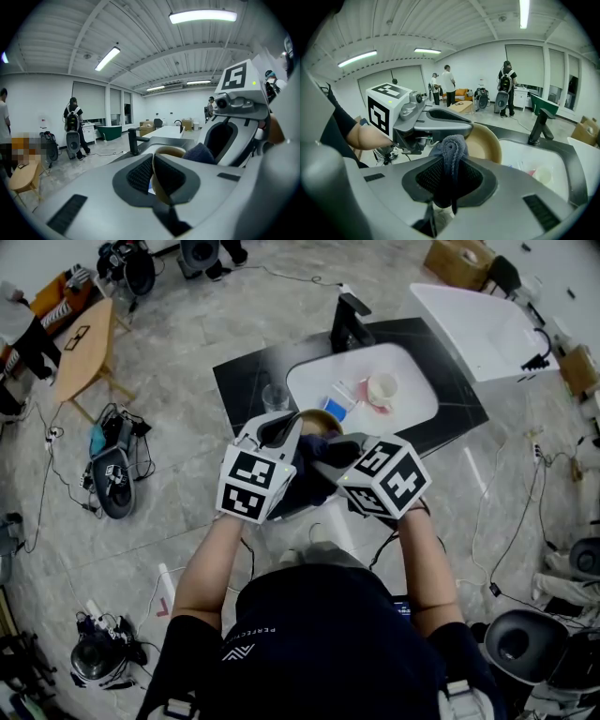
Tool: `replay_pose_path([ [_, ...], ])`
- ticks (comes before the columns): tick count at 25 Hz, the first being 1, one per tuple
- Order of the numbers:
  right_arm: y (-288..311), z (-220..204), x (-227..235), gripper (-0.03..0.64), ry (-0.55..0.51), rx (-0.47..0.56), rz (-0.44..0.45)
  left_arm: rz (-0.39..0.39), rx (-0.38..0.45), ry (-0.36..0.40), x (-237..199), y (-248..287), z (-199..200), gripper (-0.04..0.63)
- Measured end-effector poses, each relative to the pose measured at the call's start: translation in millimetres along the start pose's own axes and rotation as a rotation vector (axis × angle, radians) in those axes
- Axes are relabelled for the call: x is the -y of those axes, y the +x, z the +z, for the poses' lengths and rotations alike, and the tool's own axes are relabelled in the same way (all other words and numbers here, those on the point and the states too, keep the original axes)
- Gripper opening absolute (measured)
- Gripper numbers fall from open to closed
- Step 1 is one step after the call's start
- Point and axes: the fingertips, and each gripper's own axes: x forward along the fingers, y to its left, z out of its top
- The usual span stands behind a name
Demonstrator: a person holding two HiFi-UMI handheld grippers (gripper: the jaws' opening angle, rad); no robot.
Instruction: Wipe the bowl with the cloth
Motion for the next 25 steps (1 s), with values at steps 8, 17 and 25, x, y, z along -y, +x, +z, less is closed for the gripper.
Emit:
replay_pose_path([
  [8,-10,8,-7,0.081,-0.006,0.038,0.036,0.058,0.002,-0.011,-16,-5,-2,0.017],
  [17,-26,20,2,0.081,-0.002,0.12,0.029,0.121,0.019,-0.054,-28,-11,-5,0.017],
  [25,-44,33,9,0.081,0.033,0.233,0.017,0.167,0.043,-0.102,-37,-23,-8,0.018],
])
